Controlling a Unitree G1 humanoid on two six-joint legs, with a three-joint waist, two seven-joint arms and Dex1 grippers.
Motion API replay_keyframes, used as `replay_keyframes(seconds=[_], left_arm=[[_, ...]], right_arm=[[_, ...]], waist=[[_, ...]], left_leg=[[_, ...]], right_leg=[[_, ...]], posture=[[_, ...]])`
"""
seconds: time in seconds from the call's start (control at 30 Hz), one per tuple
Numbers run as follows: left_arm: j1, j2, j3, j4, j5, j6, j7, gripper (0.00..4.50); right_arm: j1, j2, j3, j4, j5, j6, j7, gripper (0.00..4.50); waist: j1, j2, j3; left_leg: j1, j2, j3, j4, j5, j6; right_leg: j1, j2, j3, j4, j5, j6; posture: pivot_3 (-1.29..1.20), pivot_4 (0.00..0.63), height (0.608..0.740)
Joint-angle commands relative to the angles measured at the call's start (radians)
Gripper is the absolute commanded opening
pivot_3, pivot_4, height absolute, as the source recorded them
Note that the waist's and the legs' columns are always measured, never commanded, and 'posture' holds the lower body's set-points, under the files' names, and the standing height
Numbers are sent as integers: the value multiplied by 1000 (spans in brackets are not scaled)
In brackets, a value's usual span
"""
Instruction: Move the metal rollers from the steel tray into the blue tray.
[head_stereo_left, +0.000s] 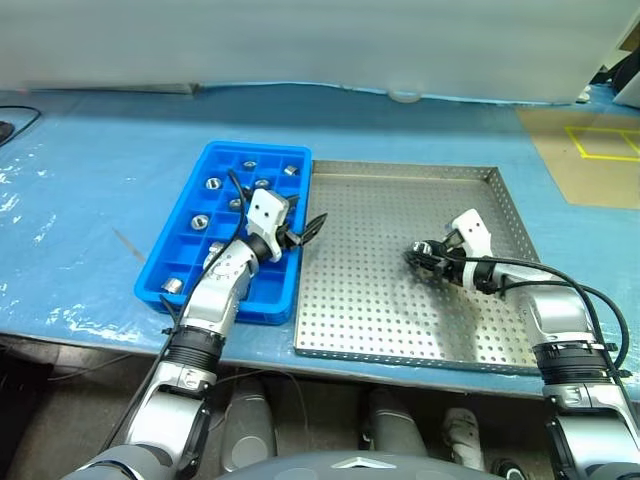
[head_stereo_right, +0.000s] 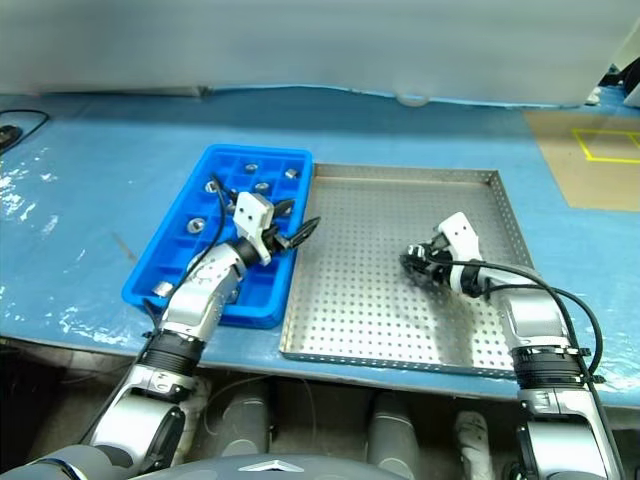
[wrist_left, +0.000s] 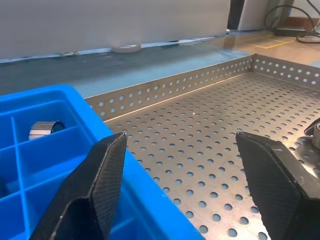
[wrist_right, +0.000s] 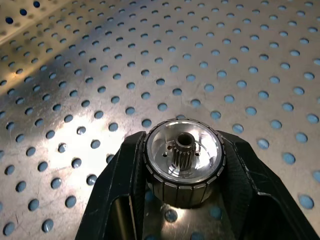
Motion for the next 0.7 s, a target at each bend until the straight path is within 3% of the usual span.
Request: replay_keyframes(seconds=[0.03, 0.4, 0.53, 0.7], left_arm=[[-9, 8, 35, -47, 2, -22, 40, 3654], [130, 86, 134, -235, 23, 37, 187, 3654], [205, 98, 163, -328, 32, 68, 239, 3654], [265, 106, 189, -408, 38, 100, 284, 3654]], right_arm=[[-74, 29, 1, -2, 26, -52, 6, 1642], [-367, 281, 186, 156, 57, -130, 199, 1642], [-474, 375, 251, 280, 32, -201, 277, 1642], [-527, 414, 315, 409, -25, -288, 348, 1642]], waist=[[0, 0, 0], [14, 0, 0], [38, 0, 0], [80, 0, 0]], left_leg=[[0, 0, 0, 0, 0, 0], [-3, 1, -1, -1, -1, 2], [-4, 1, -2, -1, -1, 1], [-5, 2, -5, -2, -1, 1]], right_leg=[[0, 0, 0, 0, 0, 0], [-1, 0, -3, -1, 0, -1], [-2, 0, -4, 0, 0, -1], [-1, -1, -8, 0, -1, -2]], posture=[[8, 150, 740], [249, 150, 740], [329, 150, 740], [410, 150, 740]])
